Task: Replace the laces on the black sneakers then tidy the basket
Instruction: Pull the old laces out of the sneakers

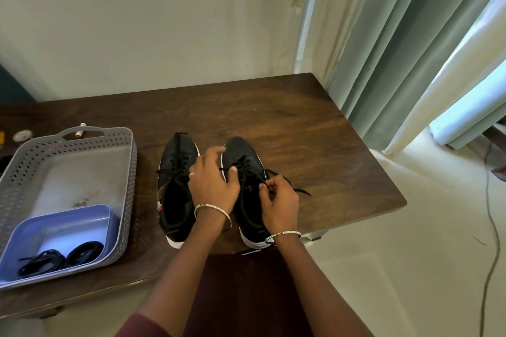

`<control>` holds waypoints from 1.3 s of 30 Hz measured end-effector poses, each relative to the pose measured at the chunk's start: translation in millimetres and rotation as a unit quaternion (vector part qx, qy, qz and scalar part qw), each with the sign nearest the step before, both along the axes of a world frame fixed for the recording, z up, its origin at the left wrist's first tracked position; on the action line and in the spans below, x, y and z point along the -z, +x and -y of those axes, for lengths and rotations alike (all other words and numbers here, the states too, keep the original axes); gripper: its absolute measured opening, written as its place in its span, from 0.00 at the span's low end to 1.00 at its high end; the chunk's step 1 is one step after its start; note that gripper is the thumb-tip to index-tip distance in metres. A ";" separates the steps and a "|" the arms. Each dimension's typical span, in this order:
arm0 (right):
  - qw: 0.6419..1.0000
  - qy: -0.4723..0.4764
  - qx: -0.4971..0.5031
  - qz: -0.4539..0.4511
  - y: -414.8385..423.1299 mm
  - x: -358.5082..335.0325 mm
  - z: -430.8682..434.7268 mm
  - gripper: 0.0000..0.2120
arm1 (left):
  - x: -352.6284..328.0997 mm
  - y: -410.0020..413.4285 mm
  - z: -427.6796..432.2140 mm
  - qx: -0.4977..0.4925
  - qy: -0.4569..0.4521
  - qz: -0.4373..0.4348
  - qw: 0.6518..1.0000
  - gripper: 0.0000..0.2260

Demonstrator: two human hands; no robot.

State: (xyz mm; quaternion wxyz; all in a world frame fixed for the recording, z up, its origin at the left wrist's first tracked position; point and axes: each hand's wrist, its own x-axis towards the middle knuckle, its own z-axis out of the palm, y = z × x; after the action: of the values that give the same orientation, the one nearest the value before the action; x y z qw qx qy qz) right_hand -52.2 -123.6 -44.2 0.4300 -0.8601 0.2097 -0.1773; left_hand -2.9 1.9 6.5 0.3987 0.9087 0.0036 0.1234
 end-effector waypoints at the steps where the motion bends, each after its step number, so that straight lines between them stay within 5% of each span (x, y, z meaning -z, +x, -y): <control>1: 1.000 0.002 -0.001 -0.003 0.1 -0.4 -0.2 0.04 | 0.4 0.2 2.7 0.048 0.088 0.047 0.994 0.13; 6: 1.000 0.007 -0.004 -0.015 0.3 -2.3 0.7 0.02 | 12.4 1.2 18.6 0.157 0.322 0.064 0.931 0.08; 8: 1.000 0.008 -0.005 -0.011 0.1 -2.4 0.5 0.03 | 13.4 3.7 20.4 0.162 0.328 0.072 0.928 0.05; 10: 1.000 0.010 -0.007 -0.003 0.0 -1.1 0.4 0.03 | 15.7 7.1 19.4 0.125 0.223 0.020 0.967 0.01; 12: 1.000 0.009 -0.009 0.002 0.2 0.4 0.5 0.03 | 18.2 11.8 17.0 0.080 -0.005 -0.111 0.991 0.06; 15: 1.000 0.009 -0.008 0.010 0.9 2.1 0.9 0.04 | 8.0 18.3 8.9 -0.014 -0.375 -0.282 0.883 0.07; 16: 1.000 0.009 -0.007 0.010 1.1 2.5 0.9 0.04 | 2.8 19.1 5.9 -0.038 -0.433 -0.320 0.842 0.07; 18: 1.000 0.008 -0.007 0.006 1.3 2.8 1.0 0.03 | 2.6 20.2 0.8 -0.065 -0.468 -0.335 0.815 0.09; 20: 1.000 0.011 -0.006 0.004 1.4 3.0 0.9 0.04 | 5.4 15.4 0.6 -0.077 -0.423 -0.264 0.864 0.08; 23: 1.000 0.012 -0.005 0.000 1.1 1.7 0.6 0.04 | 8.6 2.1 2.5 -0.003 -0.098 -0.033 0.995 0.07; 28: 1.000 0.003 -0.007 -0.006 0.3 -0.8 1.2 0.03 | 10.9 -1.4 16.1 0.123 0.241 0.052 0.961 0.09; 31: 1.000 0.007 -0.007 -0.005 0.0 -1.1 0.8 0.03 | 16.7 3.2 19.8 0.133 0.309 0.079 0.939 0.06; 33: 1.000 0.007 -0.007 0.000 0.0 -0.6 1.0 0.03 | 15.6 5.3 19.3 0.114 0.218 0.040 0.968 0.01; 35: 1.000 0.009 -0.007 0.003 0.1 -0.3 1.2 0.04 | 11.3 8.2 18.8 0.055 -0.003 -0.088 0.995 0.06; 36: 1.000 0.010 -0.007 0.003 0.2 -0.4 1.2 0.04 | 6.4 10.5 17.0 0.017 -0.180 -0.176 0.968 0.08; 38: 1.000 0.011 -0.007 0.002 0.6 0.1 0.7 0.04 | -3.8 13.4 7.8 -0.054 -0.481 -0.317 0.816 0.09; 39: 1.000 0.009 -0.007 0.003 0.7 0.2 0.6 0.04 | -5.5 13.9 0.9 -0.071 -0.560 -0.354 0.746 0.10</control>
State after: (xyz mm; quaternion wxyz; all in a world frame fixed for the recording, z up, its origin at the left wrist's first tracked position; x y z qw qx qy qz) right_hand -51.5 -124.2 -44.4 0.4399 -0.8569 0.2041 -0.1748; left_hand 11.0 0.9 12.0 0.7961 0.4978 0.2774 -0.2036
